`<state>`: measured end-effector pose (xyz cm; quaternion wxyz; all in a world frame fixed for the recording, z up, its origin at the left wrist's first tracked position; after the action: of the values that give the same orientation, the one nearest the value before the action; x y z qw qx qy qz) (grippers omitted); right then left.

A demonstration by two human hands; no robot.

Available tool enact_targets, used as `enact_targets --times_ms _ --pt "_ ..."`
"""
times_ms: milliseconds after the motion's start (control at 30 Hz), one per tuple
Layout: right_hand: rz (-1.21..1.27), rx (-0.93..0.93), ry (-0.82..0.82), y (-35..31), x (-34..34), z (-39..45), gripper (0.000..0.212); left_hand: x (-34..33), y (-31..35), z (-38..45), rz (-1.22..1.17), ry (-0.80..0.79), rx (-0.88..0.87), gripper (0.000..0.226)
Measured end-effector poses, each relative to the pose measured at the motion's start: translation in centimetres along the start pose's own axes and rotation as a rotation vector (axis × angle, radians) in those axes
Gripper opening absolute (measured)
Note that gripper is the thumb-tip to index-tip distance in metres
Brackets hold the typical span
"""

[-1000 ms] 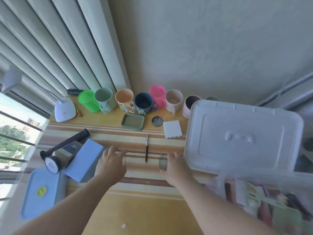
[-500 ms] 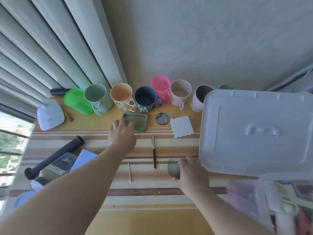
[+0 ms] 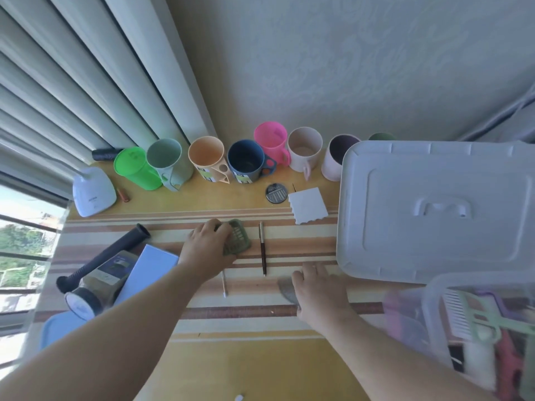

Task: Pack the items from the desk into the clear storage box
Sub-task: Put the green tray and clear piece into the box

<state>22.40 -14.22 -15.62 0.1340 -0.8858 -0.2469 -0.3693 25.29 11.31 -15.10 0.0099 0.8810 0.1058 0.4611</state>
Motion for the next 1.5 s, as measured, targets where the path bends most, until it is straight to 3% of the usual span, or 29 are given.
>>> enact_targets --times_ms 267,433,533,700,767,833,900,967,1133,1267,1500 --pt "0.022 0.071 -0.027 -0.4 -2.0 -1.4 0.058 0.3 2.1 -4.8 -0.151 0.205 -0.05 0.058" --pt "0.439 0.023 -0.088 0.4 -3.2 -2.0 0.042 -1.5 3.5 -8.4 -0.19 0.209 -0.063 0.057" --pt "0.679 0.021 -0.106 1.0 -3.0 -2.7 0.055 -2.6 4.3 -10.5 -0.203 0.187 -0.06 0.058" --pt "0.854 0.046 0.001 2.9 2.3 -6.8 0.035 -1.9 6.4 -13.6 -0.285 0.209 -0.023 0.089" --pt "0.942 0.122 0.08 4.7 6.0 -10.6 0.037 0.0 8.2 -14.9 -0.302 0.268 -0.013 0.103" --pt "1.016 0.235 0.192 7.6 9.8 -15.5 0.036 2.4 11.0 -16.3 -0.279 0.337 -0.039 0.103" --pt "0.995 0.288 0.279 12.3 12.0 -20.5 0.026 4.7 15.0 -17.5 -0.24 0.385 -0.108 0.099" --pt "0.873 0.209 0.3 18.3 11.0 -23.6 0.026 6.1 19.6 -18.4 -0.224 0.41 -0.194 0.097" --pt "0.662 -0.166 0.066 31.1 -1.1 -26.9 0.021 6.7 31.0 -20.3 -0.235 0.495 -0.378 0.089" --pt "0.468 -0.184 -0.19 33.3 -10.3 -28.1 0.014 2.9 39.7 -21.5 -0.119 0.372 -0.526 0.089" --pt "0.292 -0.135 -0.092 34.4 -12.2 -28.5 0.025 -4.3 48.0 -20.8 0.024 0.181 -0.594 0.093"
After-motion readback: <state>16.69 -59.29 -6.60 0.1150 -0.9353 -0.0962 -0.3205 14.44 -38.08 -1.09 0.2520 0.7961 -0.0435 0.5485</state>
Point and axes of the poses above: each hand's wrist, its own z-axis towards the middle knuckle, its own x-axis out of the back of the hand, y = z × x, the point moved 6 cm from there along z, towards the middle knuckle, and after that the axes turned 11 degrees about -y, right-handed, at the moved point
